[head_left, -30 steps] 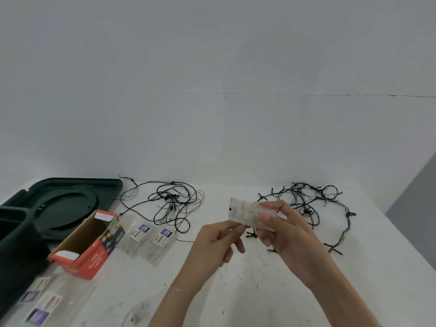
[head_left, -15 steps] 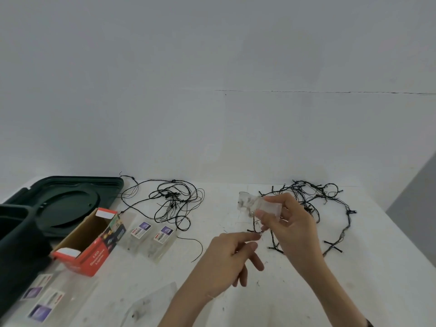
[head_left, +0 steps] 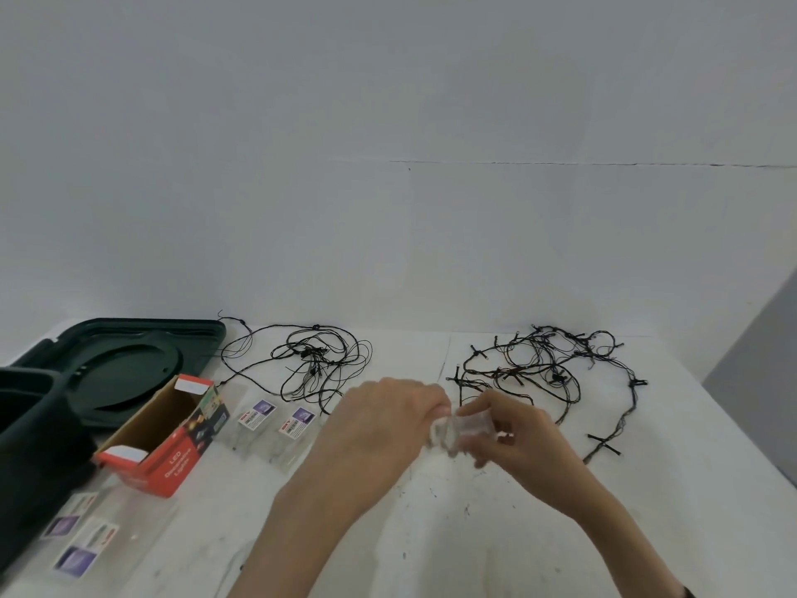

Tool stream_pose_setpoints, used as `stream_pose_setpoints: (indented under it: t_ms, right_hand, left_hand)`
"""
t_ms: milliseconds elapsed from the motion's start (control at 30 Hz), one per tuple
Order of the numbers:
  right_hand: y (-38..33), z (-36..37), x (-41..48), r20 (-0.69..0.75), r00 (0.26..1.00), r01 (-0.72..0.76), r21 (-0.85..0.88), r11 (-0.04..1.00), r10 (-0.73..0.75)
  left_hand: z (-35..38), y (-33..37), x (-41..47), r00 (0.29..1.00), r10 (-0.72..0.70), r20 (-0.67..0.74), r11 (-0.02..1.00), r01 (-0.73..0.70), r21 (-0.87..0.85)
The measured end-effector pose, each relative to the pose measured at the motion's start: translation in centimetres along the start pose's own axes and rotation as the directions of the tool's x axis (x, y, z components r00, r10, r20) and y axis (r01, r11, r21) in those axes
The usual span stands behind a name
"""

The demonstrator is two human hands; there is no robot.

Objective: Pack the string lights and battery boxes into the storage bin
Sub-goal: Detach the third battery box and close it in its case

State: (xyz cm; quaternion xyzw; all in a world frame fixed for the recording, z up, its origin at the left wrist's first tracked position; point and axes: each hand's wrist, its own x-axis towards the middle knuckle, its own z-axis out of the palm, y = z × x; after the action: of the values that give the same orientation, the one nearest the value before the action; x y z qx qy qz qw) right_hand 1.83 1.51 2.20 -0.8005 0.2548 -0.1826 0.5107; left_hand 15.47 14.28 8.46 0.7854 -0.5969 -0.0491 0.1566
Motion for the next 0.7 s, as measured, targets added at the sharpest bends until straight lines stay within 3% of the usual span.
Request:
stream_pose_setpoints:
  t_ms: [100, 233, 367, 533, 633, 700]
  right_hand:
    - [-0.1, -0.3, -0.7, 0.261, 0.965, -0.108, 0.270, 0.957, 0.035]
    - [-0.3, -0.3, -1.5, 0.334, 0.942, -0.189, 0.581, 0.791, -0.020]
    - [-0.3, -0.2, -1.4, 0.263, 0.964, -0.179, 0.759, 0.626, -0.042]
    - [-0.7, 0.2, -0.9, 0.063, 0.996, -0.085, 0.817, 0.570, 0.058]
    - [-0.9, 0.5, -0.6, -0.077, 0.992, -0.003, 0.775, 0.632, 0.099]
    - [-0.9, 0.9, -0.5, -0.165, 0.979, 0.033, 0.710, 0.704, 0.121]
  left_hand:
    - [-0.2, -1.0, 0.6, 0.992, 0.024, -0.123, 0.994, -0.037, -0.104]
    - [2.0, -2.7, 1.4, 0.991, -0.062, -0.122, 0.891, 0.000, -0.454]
    - [4.6, -3.3, 1.1, 0.986, -0.165, -0.023, 0.667, 0.095, -0.739]
    - [6.0, -1.9, -0.3, 0.970, -0.224, 0.099, 0.477, 0.197, -0.856]
    - [6.4, -0.4, -0.9, 0.954, -0.295, 0.062, 0.504, 0.211, -0.837]
    - [6.6, 0.7, -1.2, 0.943, -0.332, -0.016, 0.633, 0.211, -0.745]
